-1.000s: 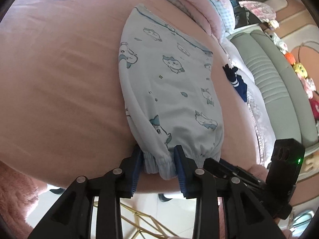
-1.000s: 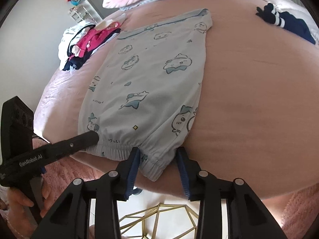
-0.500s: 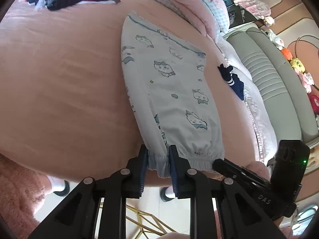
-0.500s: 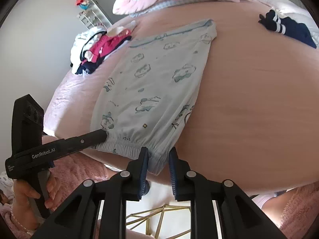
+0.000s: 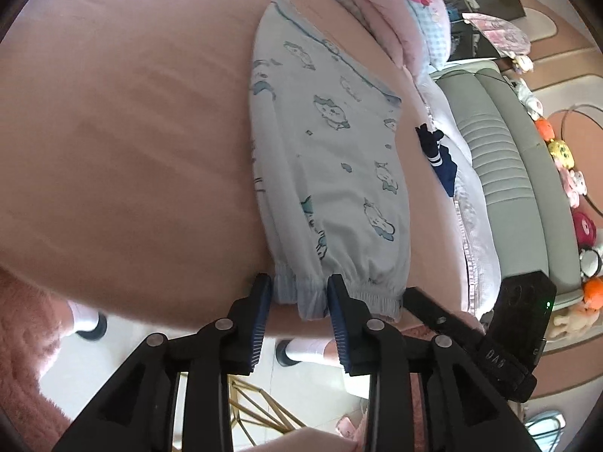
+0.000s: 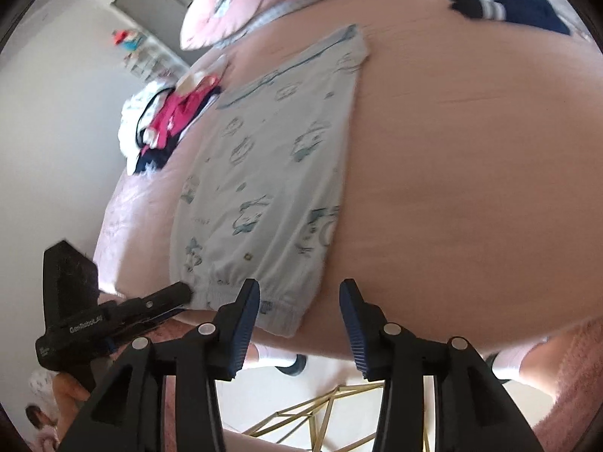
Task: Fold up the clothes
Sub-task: 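Lift the cuffs with the left gripper and fold them toward the waistband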
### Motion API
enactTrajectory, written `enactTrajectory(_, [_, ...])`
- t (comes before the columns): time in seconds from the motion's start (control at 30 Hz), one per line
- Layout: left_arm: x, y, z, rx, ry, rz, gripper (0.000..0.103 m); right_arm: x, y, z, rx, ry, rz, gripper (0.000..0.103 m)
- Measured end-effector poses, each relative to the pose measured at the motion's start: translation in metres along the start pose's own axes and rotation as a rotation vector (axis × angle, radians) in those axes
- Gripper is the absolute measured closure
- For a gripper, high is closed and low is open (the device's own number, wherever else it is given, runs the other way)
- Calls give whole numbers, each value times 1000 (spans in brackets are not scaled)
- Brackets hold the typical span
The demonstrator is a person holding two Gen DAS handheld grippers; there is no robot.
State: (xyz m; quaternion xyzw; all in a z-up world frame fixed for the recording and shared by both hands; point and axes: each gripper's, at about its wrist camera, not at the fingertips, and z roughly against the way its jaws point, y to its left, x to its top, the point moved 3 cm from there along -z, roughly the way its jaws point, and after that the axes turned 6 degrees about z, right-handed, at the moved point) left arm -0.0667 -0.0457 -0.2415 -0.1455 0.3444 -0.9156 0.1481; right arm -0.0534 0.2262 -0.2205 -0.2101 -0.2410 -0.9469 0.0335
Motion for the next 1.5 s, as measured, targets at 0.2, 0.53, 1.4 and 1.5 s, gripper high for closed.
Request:
enactTrajectory(0.2, [3,-7,0,8,-25,-54,85,5,14,-15,-23,20,83,81])
enactTrajectory(0.53, [-9,-20,34,-52,-67,-58,87,-4,33,31,-34,-98,182,88])
enactTrajectory(1.4, [98,-32,5,-46,12,-88,87,116,35,11,-109,-124,229,88])
enactTrajectory(1.5, [100,-30,-2,-82,19,-87,87,119,35,8,-98,-92,237,88])
